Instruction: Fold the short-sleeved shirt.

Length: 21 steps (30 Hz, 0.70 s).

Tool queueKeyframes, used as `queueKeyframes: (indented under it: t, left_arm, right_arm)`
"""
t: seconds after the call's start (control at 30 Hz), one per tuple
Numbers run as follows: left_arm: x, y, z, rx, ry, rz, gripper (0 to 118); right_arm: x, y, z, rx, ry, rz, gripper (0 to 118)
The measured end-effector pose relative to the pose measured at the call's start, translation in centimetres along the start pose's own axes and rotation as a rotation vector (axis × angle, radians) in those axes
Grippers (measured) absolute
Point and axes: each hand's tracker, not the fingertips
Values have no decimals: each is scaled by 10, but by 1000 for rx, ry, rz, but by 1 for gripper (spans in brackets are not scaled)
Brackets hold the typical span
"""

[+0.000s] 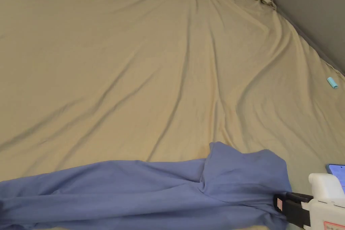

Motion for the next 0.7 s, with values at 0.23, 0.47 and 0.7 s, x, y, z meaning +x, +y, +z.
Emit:
queueKeyframes:
  t: [0.23, 0.47, 0.7]
  left_arm:
    - [-3, 1, 8, 24, -17, 77, 79]
    - [1, -19, 110, 352, 38, 59, 82]
    - [18, -28, 213, 762, 19, 47, 0]
  right_arm:
    - [-12, 11, 7, -36, -18, 32, 101]
    - [-51, 17, 91, 169, -42, 88, 112]
    - [-103, 30, 167, 501, -27, 157, 5]
